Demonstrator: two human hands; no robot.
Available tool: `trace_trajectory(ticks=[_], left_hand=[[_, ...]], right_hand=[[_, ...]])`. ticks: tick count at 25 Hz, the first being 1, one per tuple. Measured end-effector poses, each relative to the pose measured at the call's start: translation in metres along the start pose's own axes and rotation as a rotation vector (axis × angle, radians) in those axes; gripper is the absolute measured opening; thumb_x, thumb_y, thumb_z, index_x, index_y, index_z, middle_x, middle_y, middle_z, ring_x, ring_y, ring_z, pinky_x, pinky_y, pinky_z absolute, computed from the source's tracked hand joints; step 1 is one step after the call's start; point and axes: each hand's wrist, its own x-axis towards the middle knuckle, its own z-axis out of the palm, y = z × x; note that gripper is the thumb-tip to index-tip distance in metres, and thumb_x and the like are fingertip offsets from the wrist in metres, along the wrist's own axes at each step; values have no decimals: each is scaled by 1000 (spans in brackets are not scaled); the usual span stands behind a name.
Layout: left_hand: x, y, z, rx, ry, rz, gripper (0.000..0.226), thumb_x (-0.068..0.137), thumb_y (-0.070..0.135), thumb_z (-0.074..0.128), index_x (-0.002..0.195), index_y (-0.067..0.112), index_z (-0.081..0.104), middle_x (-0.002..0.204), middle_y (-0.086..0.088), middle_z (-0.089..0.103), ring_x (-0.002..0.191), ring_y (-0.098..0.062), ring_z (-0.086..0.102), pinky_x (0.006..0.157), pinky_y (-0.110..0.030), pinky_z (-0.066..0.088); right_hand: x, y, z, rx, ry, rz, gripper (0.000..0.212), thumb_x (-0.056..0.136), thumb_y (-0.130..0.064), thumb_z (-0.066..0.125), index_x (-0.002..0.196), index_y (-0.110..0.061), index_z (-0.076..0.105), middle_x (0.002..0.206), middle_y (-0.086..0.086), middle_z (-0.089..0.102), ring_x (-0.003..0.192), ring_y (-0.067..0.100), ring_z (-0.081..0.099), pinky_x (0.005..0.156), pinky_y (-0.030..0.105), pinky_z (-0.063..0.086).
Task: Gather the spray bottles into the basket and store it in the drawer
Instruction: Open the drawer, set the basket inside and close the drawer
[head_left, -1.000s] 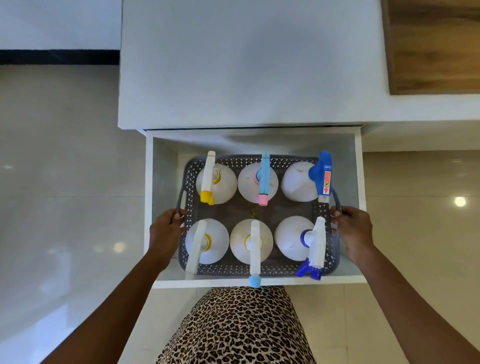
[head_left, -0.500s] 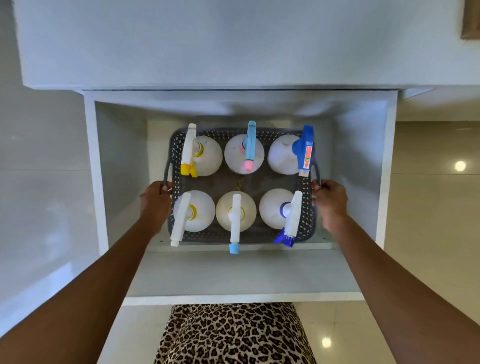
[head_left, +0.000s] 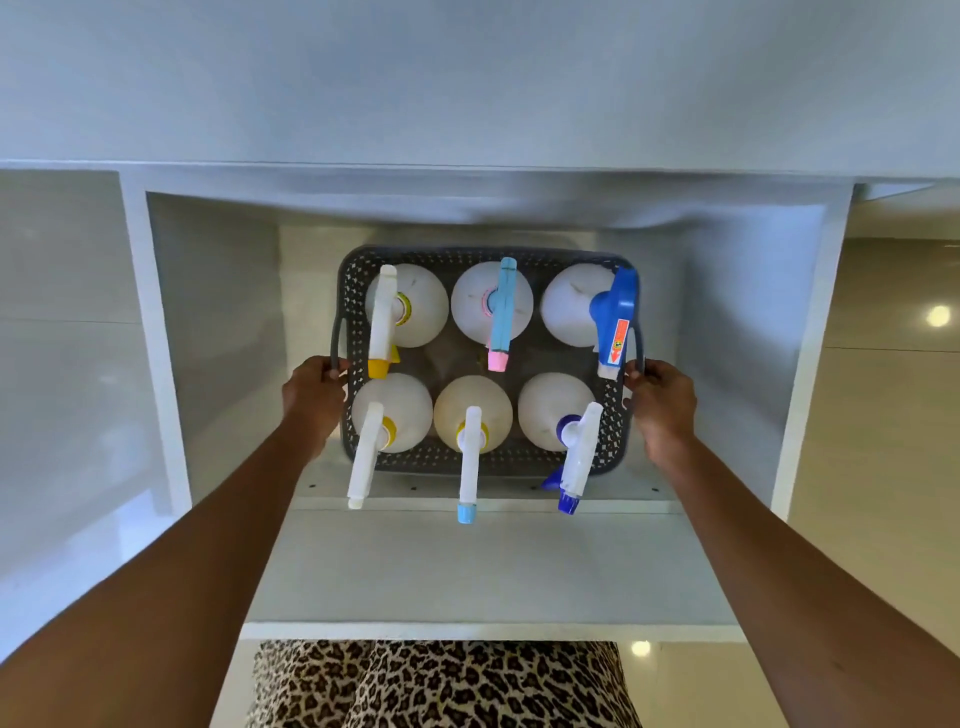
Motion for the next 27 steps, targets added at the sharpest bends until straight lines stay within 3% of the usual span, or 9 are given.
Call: trace_trajectory(ticks=[4, 7, 12, 15, 18, 21, 23, 25, 27], left_hand=[[3, 3, 1, 45, -15, 8, 29, 91, 2, 37, 109, 4, 60, 114, -21, 62, 91, -27, 55, 59, -17, 38], [5, 1, 0, 95, -32, 24, 32, 90, 2, 36, 112, 7, 59, 117, -18, 61, 107, -32, 55, 77, -26, 40], [0, -1, -5, 136, -112, 45, 31, 89, 4, 38, 109, 11, 61, 107, -13, 59, 93, -27, 52, 75, -30, 42], [-14, -2, -17, -169, -167, -51, 28, 87, -4, 39, 80, 10, 63, 75, -7, 53, 66, -17, 49, 63, -22, 37], [-38, -8, -34, -460, -228, -123, 31, 88, -7, 39, 68, 10, 56, 70, -3, 47, 54, -6, 49, 61, -16, 35], [-78, -24, -44, -255, -161, 52, 23, 86, 0, 44, 78, 6, 64, 81, -5, 55, 74, -18, 50, 74, -29, 41], [-115, -42, -48, -113, -79, 210, 22, 88, 10, 46, 90, 15, 68, 99, -8, 63, 95, -23, 55, 85, -31, 39], [-150, -60, -49, 7, 11, 384, 25, 90, 12, 48, 108, 12, 65, 114, -12, 66, 106, -25, 58, 87, -25, 36], [-181, -82, -47, 93, 41, 564, 29, 91, 12, 49, 119, 7, 58, 120, -15, 64, 110, -29, 59, 89, -24, 37]], right_hand=[[2, 3, 2, -47, 0, -17, 14, 87, -12, 52, 81, -15, 64, 77, 9, 63, 75, 24, 57, 74, 37, 49], [0, 6, 2, -54, -12, -47, 16, 88, -11, 51, 89, -8, 66, 81, 9, 63, 77, 24, 58, 74, 34, 47], [-4, 3, 0, -75, -2, -51, 26, 89, -7, 42, 99, -8, 66, 89, 7, 63, 85, 23, 59, 78, 32, 46], [-15, 2, -7, -75, 7, -67, 30, 88, -8, 39, 102, -9, 65, 94, 8, 63, 86, 24, 57, 79, 32, 46], [-37, 6, -16, -50, 52, -109, 26, 91, -10, 39, 102, -6, 62, 101, 16, 66, 92, 30, 61, 85, 35, 48], [-77, 16, -23, -12, 99, -248, 24, 94, -12, 39, 101, -2, 60, 100, 22, 67, 91, 33, 63, 85, 32, 48], [-116, 25, -27, 11, 139, -371, 23, 96, -12, 41, 99, 0, 60, 88, 19, 66, 71, 21, 59, 63, 14, 42], [-156, 34, -28, 48, 149, -491, 21, 97, -11, 42, 98, 0, 60, 79, 13, 60, 58, 7, 49, 50, 8, 36], [-193, 51, -28, 21, 138, -612, 19, 96, -9, 43, 104, -1, 58, 90, 12, 61, 72, 11, 55, 62, 13, 41]])
